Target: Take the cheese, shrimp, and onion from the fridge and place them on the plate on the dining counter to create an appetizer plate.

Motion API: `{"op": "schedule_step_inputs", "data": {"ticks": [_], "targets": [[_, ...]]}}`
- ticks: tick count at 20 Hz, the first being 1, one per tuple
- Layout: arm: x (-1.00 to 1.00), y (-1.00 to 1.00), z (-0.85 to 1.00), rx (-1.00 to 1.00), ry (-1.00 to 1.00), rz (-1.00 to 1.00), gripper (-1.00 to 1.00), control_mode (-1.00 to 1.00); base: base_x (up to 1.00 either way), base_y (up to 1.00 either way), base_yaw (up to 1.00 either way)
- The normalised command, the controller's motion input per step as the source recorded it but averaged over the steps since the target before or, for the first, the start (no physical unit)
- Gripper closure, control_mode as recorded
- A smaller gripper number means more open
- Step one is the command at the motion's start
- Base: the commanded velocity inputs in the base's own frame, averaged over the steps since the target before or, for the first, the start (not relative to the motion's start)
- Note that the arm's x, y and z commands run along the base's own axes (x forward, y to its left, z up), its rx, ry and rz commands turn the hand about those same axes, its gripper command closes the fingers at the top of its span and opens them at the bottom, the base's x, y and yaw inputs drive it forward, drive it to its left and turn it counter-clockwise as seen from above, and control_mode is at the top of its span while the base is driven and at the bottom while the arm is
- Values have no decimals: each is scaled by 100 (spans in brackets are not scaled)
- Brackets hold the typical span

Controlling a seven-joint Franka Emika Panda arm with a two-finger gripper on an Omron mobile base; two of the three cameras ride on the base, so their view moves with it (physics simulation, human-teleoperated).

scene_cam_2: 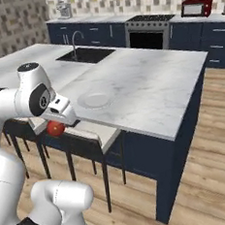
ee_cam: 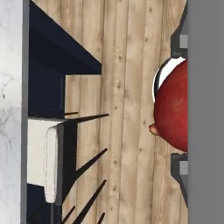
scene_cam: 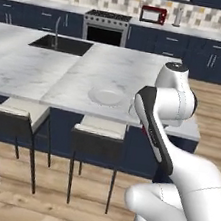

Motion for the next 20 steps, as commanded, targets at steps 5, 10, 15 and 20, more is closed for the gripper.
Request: {"op": "schedule_step_inputs", "data": {"ticks": [5, 10, 15, 20], "targets": [[0, 0, 0, 0, 0, 0, 100, 100, 65, 90, -42], [0, 0, 0, 0, 0, 0, 100, 100, 72, 71, -39], [0, 0, 0, 0, 0, 0, 100, 100, 68, 27, -36], [84, 0, 0, 0, 0, -19, 100, -100, 0, 0, 0]]}}
